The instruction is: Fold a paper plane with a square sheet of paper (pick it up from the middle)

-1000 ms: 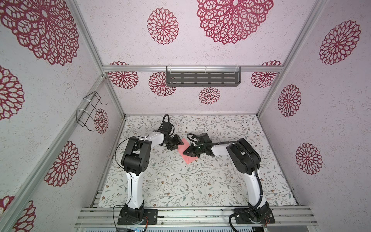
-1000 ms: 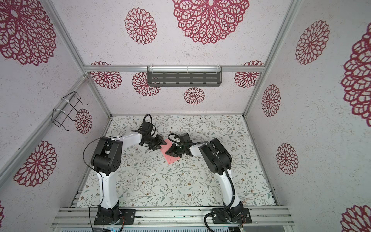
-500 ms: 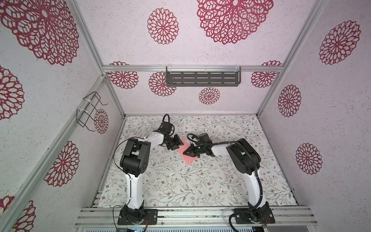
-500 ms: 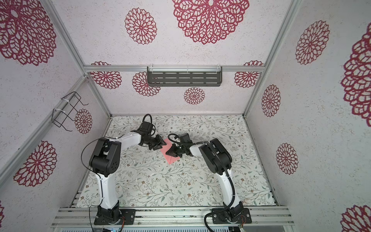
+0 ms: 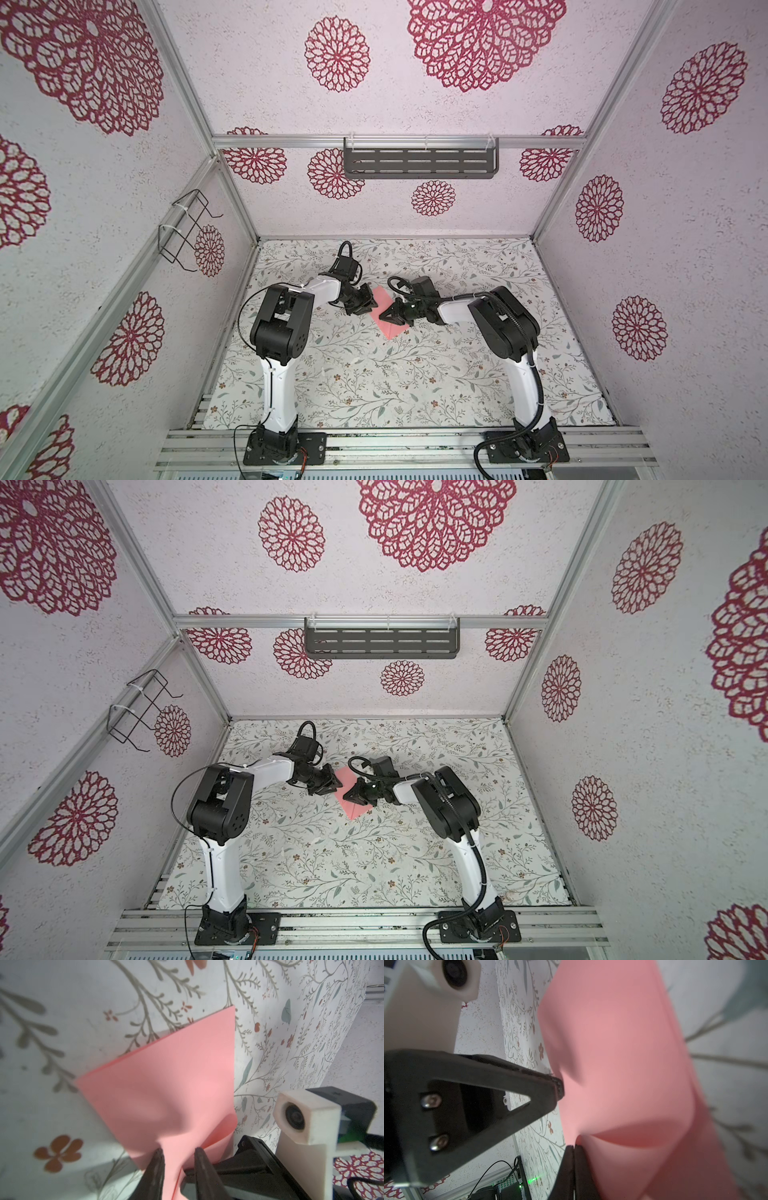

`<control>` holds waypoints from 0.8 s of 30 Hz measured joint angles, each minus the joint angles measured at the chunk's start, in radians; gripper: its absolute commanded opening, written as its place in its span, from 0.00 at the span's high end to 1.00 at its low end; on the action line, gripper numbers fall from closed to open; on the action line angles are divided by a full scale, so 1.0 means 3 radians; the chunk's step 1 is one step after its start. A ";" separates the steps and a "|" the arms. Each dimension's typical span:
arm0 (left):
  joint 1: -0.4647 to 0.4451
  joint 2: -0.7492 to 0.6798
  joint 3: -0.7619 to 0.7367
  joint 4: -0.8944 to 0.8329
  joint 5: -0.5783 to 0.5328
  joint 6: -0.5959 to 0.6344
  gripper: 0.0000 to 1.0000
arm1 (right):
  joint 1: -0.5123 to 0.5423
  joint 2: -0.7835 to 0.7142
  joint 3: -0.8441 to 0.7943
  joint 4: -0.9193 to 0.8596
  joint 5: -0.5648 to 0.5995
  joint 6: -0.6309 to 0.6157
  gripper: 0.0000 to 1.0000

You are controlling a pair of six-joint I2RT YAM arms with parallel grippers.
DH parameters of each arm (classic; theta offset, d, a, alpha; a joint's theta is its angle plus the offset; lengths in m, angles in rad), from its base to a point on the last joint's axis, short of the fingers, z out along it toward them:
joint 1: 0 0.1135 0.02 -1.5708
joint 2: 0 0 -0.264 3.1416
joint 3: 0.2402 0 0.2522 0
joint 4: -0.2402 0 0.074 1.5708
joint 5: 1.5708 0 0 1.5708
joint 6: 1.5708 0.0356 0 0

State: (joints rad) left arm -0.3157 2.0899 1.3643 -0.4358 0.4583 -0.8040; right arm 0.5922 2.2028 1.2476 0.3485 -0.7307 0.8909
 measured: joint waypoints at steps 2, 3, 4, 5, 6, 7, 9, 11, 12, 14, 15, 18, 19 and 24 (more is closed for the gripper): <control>-0.0001 0.0001 0.0000 -0.0004 -0.0008 0.0005 0.73 | 0.0000 0.0000 -0.0013 0.0031 0.0000 0.0015 0.94; -0.0001 0.0001 0.0000 -0.0006 -0.0011 0.0009 0.73 | -0.0001 0.0000 -0.0018 0.0046 0.0001 0.0033 0.94; -0.0001 0.0003 0.0000 -0.0008 -0.0014 0.0010 0.73 | -0.0003 0.0000 -0.0022 0.0056 0.0001 0.0038 0.94; -0.0001 0.0004 0.0001 -0.0009 -0.0015 0.0011 0.73 | -0.0004 0.0000 -0.0029 0.0074 0.0001 0.0053 0.94; -0.0001 0.0006 0.0003 -0.0010 -0.0018 0.0011 0.74 | -0.0005 0.0000 -0.0036 0.0086 0.0000 0.0066 0.94; -0.0001 0.0009 0.0006 -0.0013 -0.0023 0.0011 0.74 | -0.0008 0.0000 -0.0039 0.0098 0.0001 0.0071 0.94; -0.0001 0.0010 0.0006 -0.0014 -0.0034 0.0011 0.74 | -0.0011 0.0000 -0.0050 0.0135 0.0001 0.0098 0.94; -0.0001 0.0010 0.0006 -0.0015 -0.0048 0.0013 0.74 | -0.0014 0.0001 -0.0050 0.0154 0.0001 0.0122 0.94; -0.0001 0.0010 0.0006 -0.0014 -0.0053 0.0013 0.74 | -0.0017 0.0000 -0.0050 0.0167 0.0001 0.0128 0.94; -0.0001 0.0010 0.0006 -0.0017 -0.0061 0.0013 0.74 | -0.0018 0.0000 -0.0050 0.0177 0.0001 0.0149 0.94; -0.0001 0.0010 0.0006 -0.0018 -0.0062 0.0013 0.74 | -0.0018 0.0001 -0.0050 0.0179 0.0001 0.0153 0.94; -0.0001 0.0011 0.0010 -0.0022 -0.0062 0.0013 0.74 | -0.0018 0.0001 -0.0050 0.0182 0.0001 0.0154 0.94; -0.0001 0.0011 0.0010 -0.0022 -0.0064 0.0013 0.74 | -0.0018 0.0001 -0.0050 0.0182 0.0001 0.0154 0.93; -0.0001 0.0013 0.0013 -0.0024 -0.0064 0.0013 0.74 | -0.0018 0.0014 -0.0050 0.0188 -0.0003 0.0153 0.93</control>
State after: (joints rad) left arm -0.3161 2.0937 1.3682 -0.4431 0.4393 -0.8001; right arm 0.5869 2.2070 1.2327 0.4049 -0.7315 0.9367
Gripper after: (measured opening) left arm 0.259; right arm 0.070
